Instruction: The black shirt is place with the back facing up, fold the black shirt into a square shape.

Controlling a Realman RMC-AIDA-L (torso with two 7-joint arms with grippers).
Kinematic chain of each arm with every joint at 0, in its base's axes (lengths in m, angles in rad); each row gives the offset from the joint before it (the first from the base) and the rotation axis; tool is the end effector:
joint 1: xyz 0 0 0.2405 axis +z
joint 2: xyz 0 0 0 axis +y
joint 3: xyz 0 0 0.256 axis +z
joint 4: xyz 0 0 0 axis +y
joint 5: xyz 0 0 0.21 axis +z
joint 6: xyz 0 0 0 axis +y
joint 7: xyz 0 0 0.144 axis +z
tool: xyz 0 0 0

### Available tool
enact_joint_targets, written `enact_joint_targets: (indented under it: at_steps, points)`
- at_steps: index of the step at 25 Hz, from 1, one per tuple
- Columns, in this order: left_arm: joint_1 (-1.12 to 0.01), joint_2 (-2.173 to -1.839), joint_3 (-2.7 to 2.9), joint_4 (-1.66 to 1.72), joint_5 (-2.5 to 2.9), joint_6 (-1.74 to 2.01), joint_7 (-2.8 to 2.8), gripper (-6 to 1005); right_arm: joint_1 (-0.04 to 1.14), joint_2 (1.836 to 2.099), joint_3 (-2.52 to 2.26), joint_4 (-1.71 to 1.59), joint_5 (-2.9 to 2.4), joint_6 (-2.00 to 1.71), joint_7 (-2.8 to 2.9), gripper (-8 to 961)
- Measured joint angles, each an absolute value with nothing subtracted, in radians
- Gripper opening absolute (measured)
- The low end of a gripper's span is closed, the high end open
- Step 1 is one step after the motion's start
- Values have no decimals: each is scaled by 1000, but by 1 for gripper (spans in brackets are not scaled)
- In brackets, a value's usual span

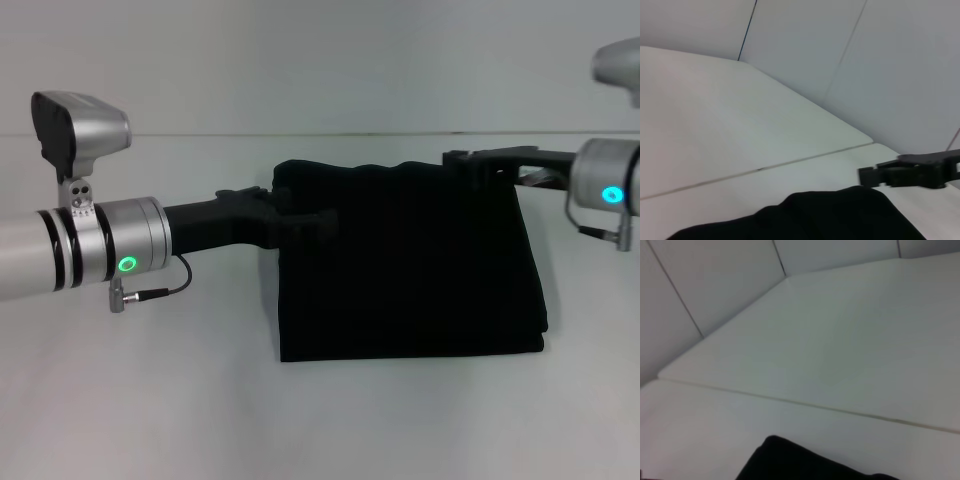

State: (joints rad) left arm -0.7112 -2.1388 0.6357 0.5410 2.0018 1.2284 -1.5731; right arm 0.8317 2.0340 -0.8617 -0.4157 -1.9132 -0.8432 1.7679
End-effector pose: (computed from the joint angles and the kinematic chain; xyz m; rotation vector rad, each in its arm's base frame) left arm -0.2240 0.3901 -0.0364 -2.5183 -0.9081 -0.7138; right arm 0.2267 0.4486 -0.0215 -2.2984 1.0192 0.4737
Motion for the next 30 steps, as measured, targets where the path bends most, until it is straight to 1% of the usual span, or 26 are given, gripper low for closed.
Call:
enact_joint_targets:
  at_steps: [1, 3, 8, 20, 30]
  points:
    - [-711, -2139, 636, 541, 2002, 1228, -1573, 918, 832, 2034, -862, -416, -1913, -843, 1768, 235]
    - [-708, -2135, 638, 545, 2006, 1253, -1569, 918, 843, 2050, -893, -415, -1917, -791, 1757, 147]
    - [-696, -2131, 637, 549, 2015, 1311, -1516, 917, 858, 2062, -959, -399, -1925, -688, 1756, 6]
    - [-684, -2130, 633, 549, 2017, 1333, -1493, 919, 868, 2074, -1023, -307, -1952, -470, 1745, 9]
    - [-683, -2128, 634, 549, 2019, 1327, -1511, 919, 865, 2076, -1025, -382, -1954, -478, 1743, 10]
